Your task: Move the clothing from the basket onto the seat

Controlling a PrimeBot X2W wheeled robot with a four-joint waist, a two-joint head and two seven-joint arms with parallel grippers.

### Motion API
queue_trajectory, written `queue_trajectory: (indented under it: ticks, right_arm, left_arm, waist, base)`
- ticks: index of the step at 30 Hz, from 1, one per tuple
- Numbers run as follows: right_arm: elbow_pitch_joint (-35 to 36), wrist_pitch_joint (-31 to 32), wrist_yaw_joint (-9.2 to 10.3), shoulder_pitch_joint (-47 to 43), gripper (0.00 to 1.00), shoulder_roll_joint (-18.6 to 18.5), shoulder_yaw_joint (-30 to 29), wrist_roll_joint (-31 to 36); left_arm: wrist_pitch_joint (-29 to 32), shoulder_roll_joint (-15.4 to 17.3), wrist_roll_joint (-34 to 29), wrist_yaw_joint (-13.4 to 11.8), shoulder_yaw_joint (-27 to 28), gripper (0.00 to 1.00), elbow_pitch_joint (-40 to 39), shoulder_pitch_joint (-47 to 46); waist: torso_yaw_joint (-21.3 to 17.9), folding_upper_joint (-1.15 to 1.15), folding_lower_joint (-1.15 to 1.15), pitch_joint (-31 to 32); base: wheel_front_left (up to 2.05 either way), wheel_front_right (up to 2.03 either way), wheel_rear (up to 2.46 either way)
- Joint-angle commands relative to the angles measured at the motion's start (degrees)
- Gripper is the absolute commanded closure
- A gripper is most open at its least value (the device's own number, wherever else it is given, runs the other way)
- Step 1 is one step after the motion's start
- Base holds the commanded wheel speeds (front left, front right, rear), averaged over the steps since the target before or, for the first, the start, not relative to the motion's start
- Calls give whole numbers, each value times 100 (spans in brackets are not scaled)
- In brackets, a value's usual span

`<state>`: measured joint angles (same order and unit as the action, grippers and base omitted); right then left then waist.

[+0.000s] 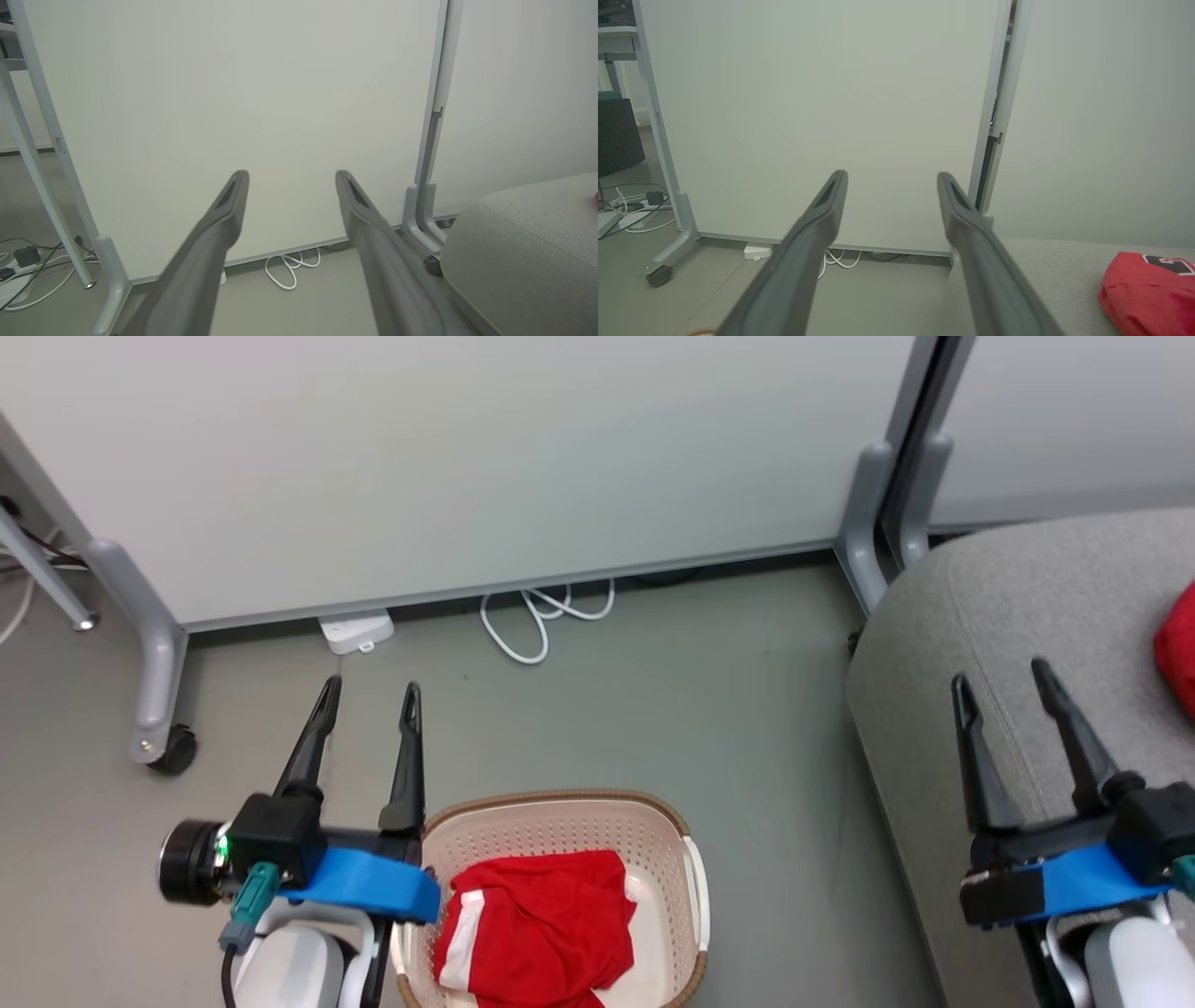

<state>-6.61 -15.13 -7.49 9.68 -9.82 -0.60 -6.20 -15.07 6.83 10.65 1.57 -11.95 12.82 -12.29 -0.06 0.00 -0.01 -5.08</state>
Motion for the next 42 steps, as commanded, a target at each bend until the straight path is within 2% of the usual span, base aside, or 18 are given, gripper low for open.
queue_trajectory:
  ticks: [1,16,42]
  right_arm:
    - [-48,-4,-1,-185,0,92,-42,-49]
    - [-386,-4,-1,-788,0,509,1,-207]
    - [-668,-4,-1,-932,0,680,-15,-294]
  left_arm:
    - [-15,-46,-66,44,101,0,-24,143]
    - [-15,-323,-302,356,679,0,14,836]
    - [-15,-397,-325,500,678,0,107,912]
  waist:
    - [133,0,1,149]
    - [226,0,1,436]
    - [327,0,1,438]
  base:
    - [0,0,0]
    - [0,0,0]
    - [0,0,0]
